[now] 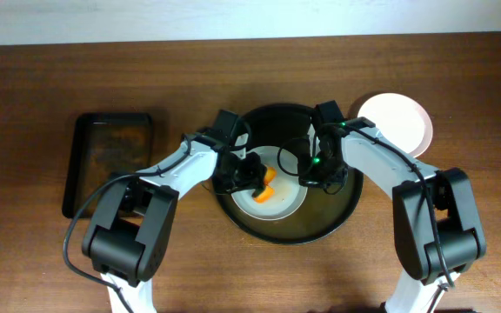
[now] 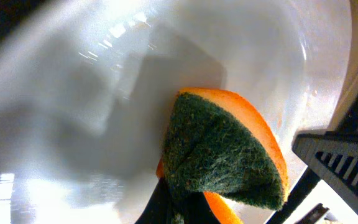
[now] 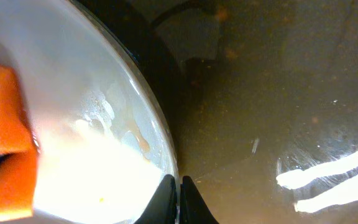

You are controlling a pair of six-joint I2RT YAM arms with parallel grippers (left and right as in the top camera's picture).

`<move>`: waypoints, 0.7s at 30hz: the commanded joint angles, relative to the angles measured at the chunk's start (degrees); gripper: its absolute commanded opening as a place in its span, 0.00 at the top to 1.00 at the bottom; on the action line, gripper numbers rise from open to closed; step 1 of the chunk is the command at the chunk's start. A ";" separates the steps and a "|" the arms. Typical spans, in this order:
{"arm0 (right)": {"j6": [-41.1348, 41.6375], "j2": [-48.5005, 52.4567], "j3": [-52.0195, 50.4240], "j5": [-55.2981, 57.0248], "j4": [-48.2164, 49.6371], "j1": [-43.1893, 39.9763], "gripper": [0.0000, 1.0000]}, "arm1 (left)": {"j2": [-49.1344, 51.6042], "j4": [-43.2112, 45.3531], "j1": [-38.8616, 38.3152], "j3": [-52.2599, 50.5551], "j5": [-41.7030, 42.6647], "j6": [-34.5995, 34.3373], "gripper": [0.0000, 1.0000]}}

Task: Clean dirty plates on tray and stack at the side
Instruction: 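Scrub the last plate with the sponge in the left gripper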

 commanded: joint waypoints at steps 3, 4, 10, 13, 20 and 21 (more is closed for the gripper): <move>-0.17 -1.38 -0.28 2.10 -0.87 0.15 0.96 | -9.27 -1.27 1.60 -1.38 -17.49 6.99 0.99; -0.17 -1.38 -0.28 2.12 -0.85 0.15 0.96 | -12.39 -1.44 1.60 -1.38 -19.39 7.82 0.99; -0.20 -1.38 -0.28 2.27 -0.87 0.15 0.96 | -22.97 -4.94 2.32 -1.38 -27.78 7.80 0.99; -0.20 -1.38 -0.28 2.95 1.01 0.15 0.64 | -22.97 -6.08 2.36 -1.38 -27.78 7.80 0.99; -0.17 -1.38 -0.63 2.67 1.49 0.33 0.77 | -22.97 -7.69 2.36 -1.38 -28.87 7.80 0.99; -0.17 -1.36 -1.57 2.64 2.19 0.33 0.77 | -22.97 -7.69 2.36 -1.40 -28.85 7.80 0.99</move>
